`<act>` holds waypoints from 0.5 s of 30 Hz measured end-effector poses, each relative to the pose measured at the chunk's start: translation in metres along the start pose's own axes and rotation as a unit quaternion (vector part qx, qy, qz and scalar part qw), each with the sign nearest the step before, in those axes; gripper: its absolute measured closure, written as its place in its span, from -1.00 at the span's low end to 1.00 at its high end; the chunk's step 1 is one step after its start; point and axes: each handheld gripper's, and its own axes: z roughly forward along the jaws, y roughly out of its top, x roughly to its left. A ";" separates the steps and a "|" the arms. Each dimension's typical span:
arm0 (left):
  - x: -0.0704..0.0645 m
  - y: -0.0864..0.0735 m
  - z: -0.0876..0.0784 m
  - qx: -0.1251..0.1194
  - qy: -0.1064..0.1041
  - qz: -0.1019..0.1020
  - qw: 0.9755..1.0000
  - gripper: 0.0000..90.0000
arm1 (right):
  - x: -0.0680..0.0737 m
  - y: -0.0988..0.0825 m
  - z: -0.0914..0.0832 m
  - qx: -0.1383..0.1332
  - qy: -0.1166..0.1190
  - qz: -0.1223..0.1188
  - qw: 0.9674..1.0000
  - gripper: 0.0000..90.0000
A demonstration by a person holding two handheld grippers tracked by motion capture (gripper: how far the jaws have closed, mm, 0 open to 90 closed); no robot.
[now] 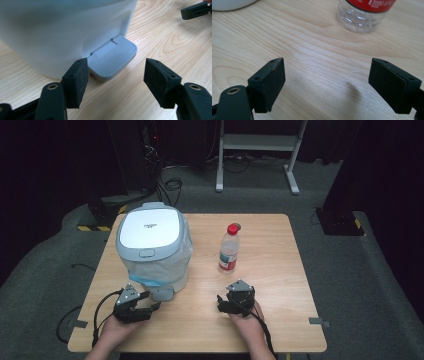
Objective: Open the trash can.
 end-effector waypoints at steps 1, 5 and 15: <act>-0.001 0.000 0.001 0.001 0.000 0.003 1.000 -0.17 | 0.002 0.000 -0.002 -0.007 0.001 -0.009 1.000 -0.69; -0.006 0.001 0.007 0.011 -0.004 0.019 1.000 -0.14 | 0.004 -0.002 -0.006 -0.012 0.008 -0.008 1.000 -0.70; -0.006 0.002 0.015 -0.004 -0.008 0.009 1.000 0.05 | 0.011 -0.003 -0.015 -0.026 0.012 -0.018 0.999 -0.76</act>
